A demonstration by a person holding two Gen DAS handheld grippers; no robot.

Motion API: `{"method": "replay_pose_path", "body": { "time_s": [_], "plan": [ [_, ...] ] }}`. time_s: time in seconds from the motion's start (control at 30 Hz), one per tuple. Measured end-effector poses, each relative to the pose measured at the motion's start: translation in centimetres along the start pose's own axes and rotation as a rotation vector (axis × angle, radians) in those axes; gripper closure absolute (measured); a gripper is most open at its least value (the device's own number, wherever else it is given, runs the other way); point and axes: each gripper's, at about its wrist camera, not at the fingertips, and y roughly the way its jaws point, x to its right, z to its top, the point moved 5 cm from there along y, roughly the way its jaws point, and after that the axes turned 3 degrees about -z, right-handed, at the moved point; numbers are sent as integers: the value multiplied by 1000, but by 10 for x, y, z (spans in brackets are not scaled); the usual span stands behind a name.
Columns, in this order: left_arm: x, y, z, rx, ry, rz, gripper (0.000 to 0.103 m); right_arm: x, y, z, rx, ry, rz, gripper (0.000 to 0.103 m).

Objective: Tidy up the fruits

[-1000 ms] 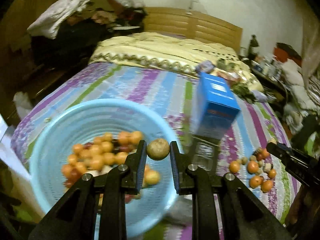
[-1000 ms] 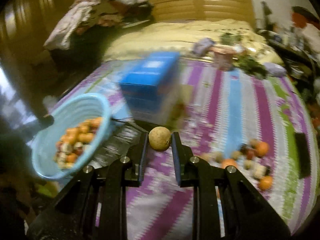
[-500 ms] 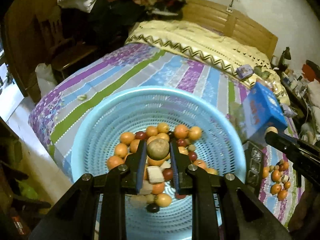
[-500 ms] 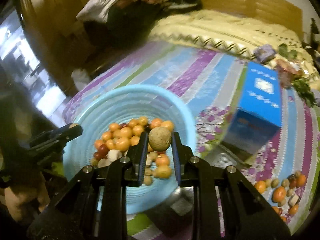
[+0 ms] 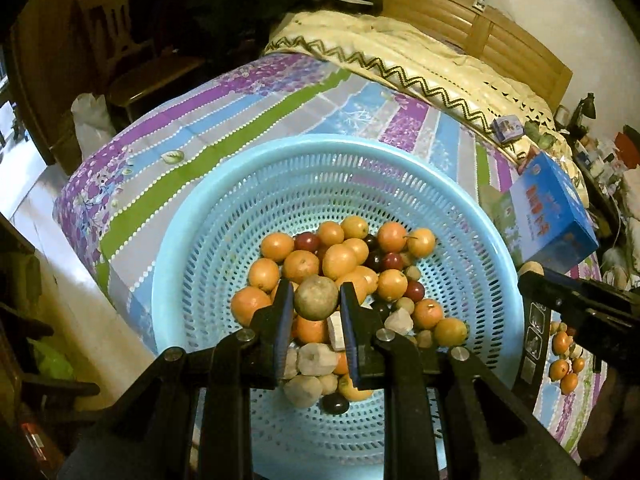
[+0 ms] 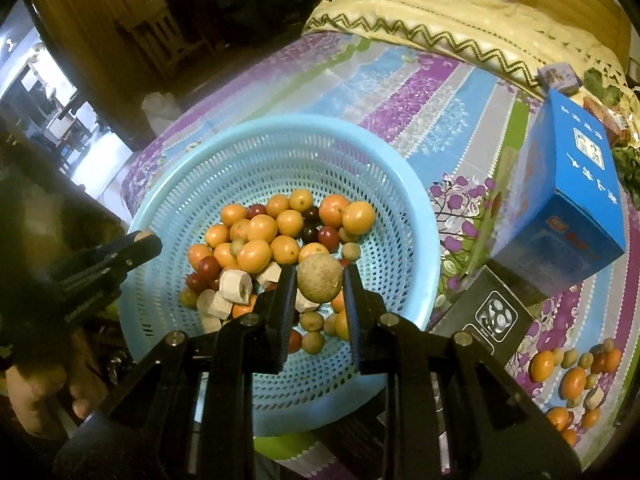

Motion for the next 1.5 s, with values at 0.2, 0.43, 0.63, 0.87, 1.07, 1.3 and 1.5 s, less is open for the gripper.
{"method": "replay_pose_path", "body": {
  "time_s": [0.2, 0.43, 0.63, 0.87, 1.07, 1.3, 1.5],
  "plan": [
    [0, 1, -1, -1, 1, 1, 80, -1, 1, 2, -4, -3, -4, 79],
    [3, 5, -1, -10, 4, 0, 80, -1, 2, 3, -9, -3, -7, 79],
    [7, 9, -1, -18, 11, -4, 80, -2, 6, 4, -14, -5, -4, 79],
    [4, 16, -6, -47, 8, 16, 58, -2, 11, 6, -22, -7, -10, 42],
    [2, 15, -6, -33, 8, 23, 46, -6, 8, 8, -5, -16, -11, 31],
    [5, 17, -7, -32, 13, 21, 46, -7, 5, 8, 12, -17, 15, 31],
    [20, -1, -4, 98, 56, 63, 35, -7, -68, 0, 327, -110, -66, 29]
  ]
}}
